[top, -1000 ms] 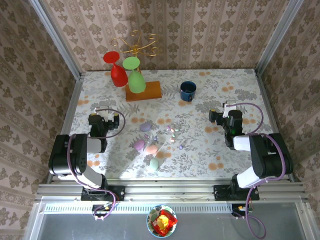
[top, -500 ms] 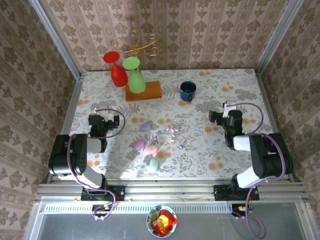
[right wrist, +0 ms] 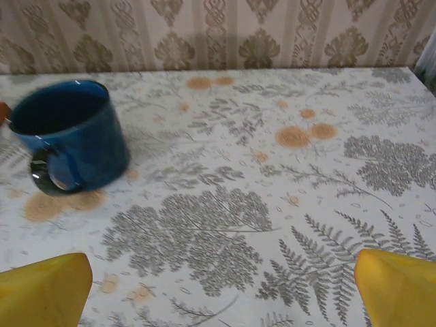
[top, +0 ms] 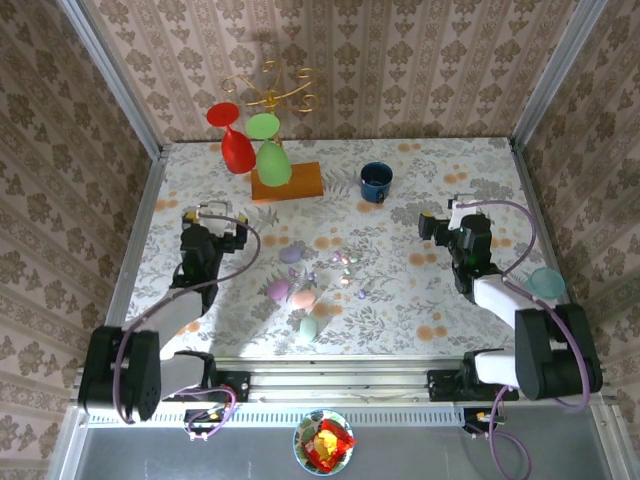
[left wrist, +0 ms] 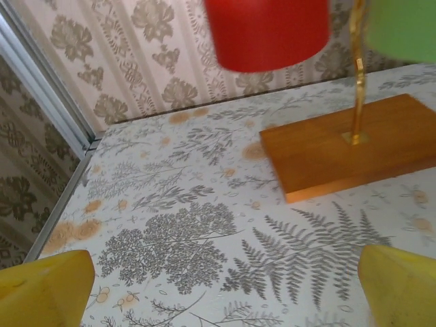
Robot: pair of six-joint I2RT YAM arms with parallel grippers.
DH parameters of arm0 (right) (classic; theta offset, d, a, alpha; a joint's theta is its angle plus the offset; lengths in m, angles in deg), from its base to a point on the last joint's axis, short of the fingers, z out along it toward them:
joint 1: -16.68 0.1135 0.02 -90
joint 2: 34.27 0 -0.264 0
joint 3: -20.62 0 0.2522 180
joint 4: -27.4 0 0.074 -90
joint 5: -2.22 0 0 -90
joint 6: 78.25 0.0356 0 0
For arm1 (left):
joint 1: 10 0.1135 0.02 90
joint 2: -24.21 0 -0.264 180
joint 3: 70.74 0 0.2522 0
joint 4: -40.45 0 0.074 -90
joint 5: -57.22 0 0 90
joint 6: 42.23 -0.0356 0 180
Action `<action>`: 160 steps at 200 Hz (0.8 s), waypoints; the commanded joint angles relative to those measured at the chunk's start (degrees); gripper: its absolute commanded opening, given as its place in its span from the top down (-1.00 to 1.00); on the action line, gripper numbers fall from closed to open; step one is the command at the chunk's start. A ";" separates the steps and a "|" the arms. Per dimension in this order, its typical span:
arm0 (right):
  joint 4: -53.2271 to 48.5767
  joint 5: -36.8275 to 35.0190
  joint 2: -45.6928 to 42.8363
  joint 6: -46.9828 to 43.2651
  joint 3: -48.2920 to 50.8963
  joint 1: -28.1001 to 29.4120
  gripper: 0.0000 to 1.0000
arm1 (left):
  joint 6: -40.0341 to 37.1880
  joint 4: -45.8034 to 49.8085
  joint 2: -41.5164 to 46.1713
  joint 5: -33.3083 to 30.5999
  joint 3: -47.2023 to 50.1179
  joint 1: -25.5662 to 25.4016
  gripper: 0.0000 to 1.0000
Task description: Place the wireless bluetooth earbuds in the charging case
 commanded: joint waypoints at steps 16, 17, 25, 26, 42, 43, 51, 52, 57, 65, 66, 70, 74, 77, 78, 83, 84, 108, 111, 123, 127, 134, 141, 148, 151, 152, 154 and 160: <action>-11.68 0.23 -7.21 7.08 -2.40 3.69 -1.00 | 5.20 22.36 9.05 -7.35 -5.43 -9.80 -1.00; -11.89 0.31 -7.40 7.17 -2.42 3.84 -1.00 | 5.41 22.78 9.27 -7.44 -5.50 -10.13 -1.00; -14.01 1.31 -8.91 7.67 -2.74 5.22 -1.00 | 6.87 25.73 10.54 -7.70 -6.07 -12.33 -1.00; -14.25 1.51 -9.08 7.73 -2.76 5.39 -1.00 | 7.04 26.09 10.72 -7.75 -6.13 -12.93 -1.00; -18.46 3.64 -11.82 8.65 -3.44 8.74 -1.00 | 9.45 32.15 12.54 -8.70 -7.32 -17.85 -1.00; -18.67 3.81 -11.99 8.70 -3.47 8.91 -1.00 | 9.60 32.55 12.60 -8.73 -7.36 -18.20 -1.00; -20.98 4.87 -13.26 8.81 -3.87 10.80 -1.00 | 9.96 35.59 13.05 -9.41 -8.11 -20.64 -1.00; -21.29 4.95 -13.41 8.83 -3.90 11.04 -1.00 | 9.99 35.95 13.12 -9.48 -8.20 -20.91 -1.00; -22.72 5.28 -14.19 8.81 -4.16 12.20 -1.00 | 9.99 37.78 13.20 -9.64 -8.64 -22.24 -1.00; -24.60 6.00 -15.33 8.97 -4.47 14.52 -1.00 | 9.18 40.99 13.26 -8.95 -9.55 -24.01 -1.00; -24.82 6.22 -15.41 8.99 -4.46 14.75 -1.00 | 9.07 41.41 13.22 -8.81 -9.67 -24.09 -1.00; -25.45 7.02 -16.03 9.01 -4.59 15.68 -1.00 | 8.50 43.16 13.18 -8.14 -10.24 -24.80 -1.00; -25.92 7.95 -16.59 9.02 -4.55 16.45 -1.00 | 7.90 44.88 13.06 -7.26 -10.82 -25.26 -1.00; -26.30 8.74 -16.92 9.09 -4.48 17.19 -1.00 | 7.46 46.30 12.85 -6.54 -11.32 -25.51 -1.00; -26.41 9.00 -17.04 9.10 -4.47 17.40 -1.00 | 7.37 46.79 12.75 -6.29 -11.52 -25.59 -1.00; -26.85 10.38 -17.49 9.16 -4.46 18.46 -1.00 | 6.14 49.22 12.47 -4.48 -12.57 -25.75 -1.00; -26.91 10.65 -17.59 9.18 -4.46 18.65 -1.00 | 5.88 49.70 12.39 -3.98 -12.76 -25.79 -1.00; -27.40 16.88 -18.30 9.97 -4.08 23.18 -1.00 | 0.76 56.73 10.42 3.46 -16.10 -25.82 -1.00; -27.33 17.58 -18.19 10.09 -3.95 23.71 -1.00 | 0.06 57.11 10.13 4.08 -16.31 -25.81 -1.00; -26.91 19.49 -17.45 10.55 -3.58 25.81 -1.00 | -2.67 58.48 8.42 5.92 -17.22 -25.82 -1.00; -26.77 19.89 -17.12 10.63 -3.43 26.44 -1.00 | -3.64 58.96 7.73 6.24 -17.54 -25.79 -1.00; -26.39 20.31 -16.50 10.76 -3.17 27.50 -1.00 | -5.73 59.75 6.33 6.30 -17.97 -25.75 -1.00; -25.94 20.34 -15.81 10.88 -2.91 28.39 -1.00 | -7.21 60.33 4.92 5.40 -18.13 -25.80 -1.00; -25.69 20.11 -15.09 11.01 -2.72 29.19 -1.00 | -8.03 60.83 3.61 4.41 -18.22 -25.74 -1.00; -25.73 19.95 -14.78 11.08 -2.70 29.47 -1.00 | -8.60 60.96 2.94 4.20 -18.15 -25.67 -1.00; -25.73 19.88 -14.70 11.10 -2.75 29.56 -1.00 | -8.78 61.02 2.74 4.09 -18.10 -25.62 -1.00; -25.69 19.78 -14.60 11.12 -2.71 29.78 -1.00 | -8.97 61.18 2.33 3.90 -18.06 -25.59 -1.00; -25.53 19.36 -14.20 11.29 -2.65 30.36 -1.00 | -9.88 61.66 1.24 3.49 -17.80 -25.53 -1.00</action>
